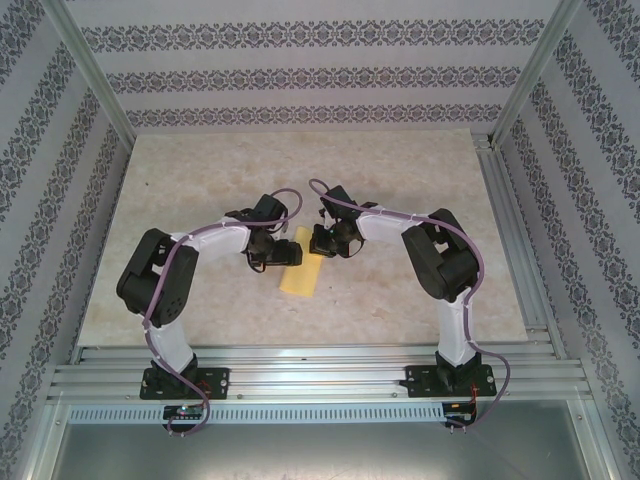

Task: Fold a paper plane with a square sheet of paper (fold left side to right side)
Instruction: First fold the square sheet of paper in half at the center of the table.

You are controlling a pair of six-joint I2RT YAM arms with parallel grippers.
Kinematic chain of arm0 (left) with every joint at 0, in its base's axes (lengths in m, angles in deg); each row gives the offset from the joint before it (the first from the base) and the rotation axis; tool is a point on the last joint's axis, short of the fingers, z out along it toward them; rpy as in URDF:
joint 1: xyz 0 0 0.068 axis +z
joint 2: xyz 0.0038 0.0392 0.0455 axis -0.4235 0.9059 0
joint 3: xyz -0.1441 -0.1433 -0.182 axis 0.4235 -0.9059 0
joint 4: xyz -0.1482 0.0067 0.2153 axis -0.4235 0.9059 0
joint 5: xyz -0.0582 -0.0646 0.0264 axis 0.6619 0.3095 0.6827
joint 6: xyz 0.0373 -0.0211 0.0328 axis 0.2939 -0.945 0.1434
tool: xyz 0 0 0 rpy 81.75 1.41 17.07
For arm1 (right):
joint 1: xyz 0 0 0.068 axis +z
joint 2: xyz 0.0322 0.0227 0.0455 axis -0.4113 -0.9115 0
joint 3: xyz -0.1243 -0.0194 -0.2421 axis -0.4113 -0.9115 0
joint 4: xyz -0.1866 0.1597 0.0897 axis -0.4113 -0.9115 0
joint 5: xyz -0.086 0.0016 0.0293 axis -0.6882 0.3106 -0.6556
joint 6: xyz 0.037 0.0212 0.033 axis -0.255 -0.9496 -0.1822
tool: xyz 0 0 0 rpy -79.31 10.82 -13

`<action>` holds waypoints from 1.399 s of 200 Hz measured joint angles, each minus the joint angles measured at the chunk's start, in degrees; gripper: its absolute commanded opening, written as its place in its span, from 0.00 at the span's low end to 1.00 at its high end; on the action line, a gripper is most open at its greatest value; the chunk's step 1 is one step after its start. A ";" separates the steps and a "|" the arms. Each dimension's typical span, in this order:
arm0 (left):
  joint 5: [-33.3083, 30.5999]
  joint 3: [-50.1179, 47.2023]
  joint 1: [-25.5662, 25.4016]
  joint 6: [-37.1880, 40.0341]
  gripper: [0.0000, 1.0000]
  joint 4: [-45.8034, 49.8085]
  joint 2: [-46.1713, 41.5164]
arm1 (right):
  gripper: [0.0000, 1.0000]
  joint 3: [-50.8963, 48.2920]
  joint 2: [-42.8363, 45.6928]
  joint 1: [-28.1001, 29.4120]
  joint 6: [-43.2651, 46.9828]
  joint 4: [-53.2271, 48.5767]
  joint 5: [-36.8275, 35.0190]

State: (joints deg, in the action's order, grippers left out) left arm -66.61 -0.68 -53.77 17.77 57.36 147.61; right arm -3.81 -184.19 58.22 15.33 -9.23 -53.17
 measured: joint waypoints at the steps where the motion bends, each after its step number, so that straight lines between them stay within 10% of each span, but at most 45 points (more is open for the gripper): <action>1: 0.00 0.07 0.00 0.00 0.74 0.09 0.04 | 0.08 0.02 0.00 0.02 0.00 0.00 -0.04; 280: -25.73 -5.86 -6.10 -1.57 0.87 -2.62 -2.99 | 0.08 1.66 -0.85 1.22 1.66 -1.14 -1.38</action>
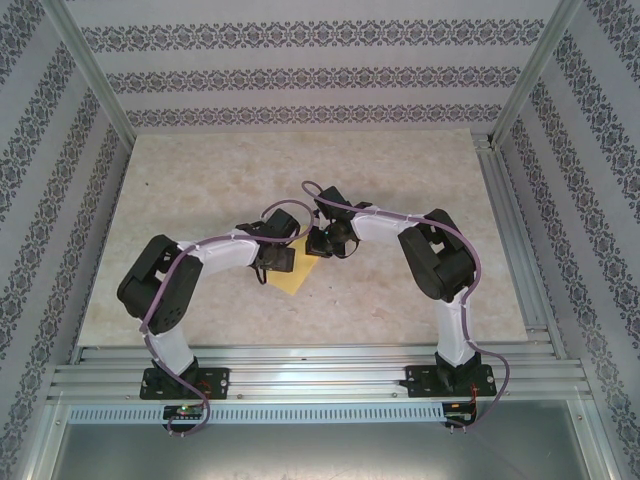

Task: Fold a paper plane with a square sheet of paper (fold left side to right side)
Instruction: First fold the square sheet of paper in half at the center of the table.

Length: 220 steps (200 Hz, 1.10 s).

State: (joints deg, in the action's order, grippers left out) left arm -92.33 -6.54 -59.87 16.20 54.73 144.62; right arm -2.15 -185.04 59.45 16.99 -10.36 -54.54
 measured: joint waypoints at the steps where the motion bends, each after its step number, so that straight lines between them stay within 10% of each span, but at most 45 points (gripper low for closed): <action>1: 0.04 -0.11 0.02 0.00 0.87 0.00 -0.17 | 0.08 0.00 0.00 0.00 0.00 0.02 0.00; 60: 8.90 -7.15 4.96 -0.02 0.85 3.37 -9.84 | 0.08 0.00 -0.04 -0.02 -0.02 0.11 0.20; 113: 25.92 -4.81 11.32 -0.57 0.51 -0.48 -18.25 | 0.08 0.00 -0.04 -0.02 -0.02 0.11 0.20; 220: 45.35 4.13 12.94 -4.98 0.13 -15.41 5.07 | 0.08 0.00 -0.07 -0.02 0.00 0.09 0.22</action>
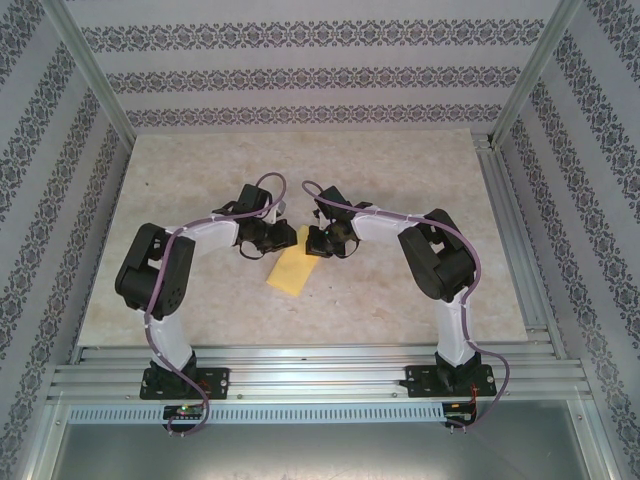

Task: Fold a paper plane with a square sheet of paper (fold left side to right side)
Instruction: First fold the square sheet of paper in half at the center of the table.

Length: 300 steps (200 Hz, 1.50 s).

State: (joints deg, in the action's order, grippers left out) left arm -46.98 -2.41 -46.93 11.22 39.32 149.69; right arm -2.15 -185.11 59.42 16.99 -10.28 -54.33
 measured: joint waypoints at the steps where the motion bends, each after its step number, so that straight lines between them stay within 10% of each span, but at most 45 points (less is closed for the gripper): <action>1: 0.04 0.04 0.00 0.00 0.13 -0.09 0.11 | 0.08 0.00 0.00 0.00 0.00 0.00 -0.02; 120: 0.98 -1.49 0.11 -1.14 0.13 -6.82 5.29 | 0.07 0.11 -0.04 -0.02 0.02 -0.26 -0.09; 300: -0.70 -16.55 0.83 -1.11 0.33 -6.78 -9.09 | 0.08 0.85 -0.44 0.00 1.51 -1.07 -0.17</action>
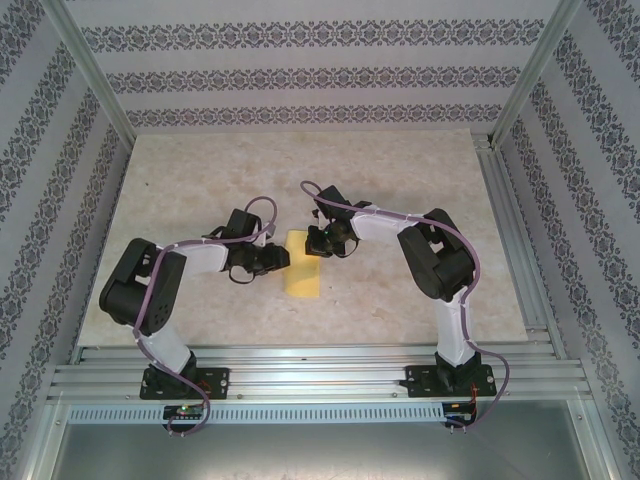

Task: Fold a paper plane with a square sheet of paper (fold left side to right side)
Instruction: First fold the square sheet of paper in half at the center of the table.

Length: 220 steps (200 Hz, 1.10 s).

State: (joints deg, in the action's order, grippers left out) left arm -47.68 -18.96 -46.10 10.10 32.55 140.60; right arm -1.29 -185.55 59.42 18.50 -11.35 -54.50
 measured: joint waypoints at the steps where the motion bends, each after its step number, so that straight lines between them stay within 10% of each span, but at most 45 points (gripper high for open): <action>1: 0.00 0.00 0.02 0.00 0.33 0.09 -0.09 | 0.08 0.00 0.00 0.00 0.02 -0.02 0.00; 69: 1.20 7.72 3.02 1.03 0.23 4.90 -5.40 | 0.08 1.07 -0.46 0.02 0.46 -1.29 -0.04; 220: 5.05 18.05 1.09 -0.11 0.16 -0.35 16.76 | 0.07 2.64 -1.11 0.02 1.53 -3.43 -0.55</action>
State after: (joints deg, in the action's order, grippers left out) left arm -42.63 -0.90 -45.00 9.99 32.20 157.36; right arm 1.35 -186.66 59.45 20.03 -14.78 -55.05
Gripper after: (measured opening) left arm 0.162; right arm 0.074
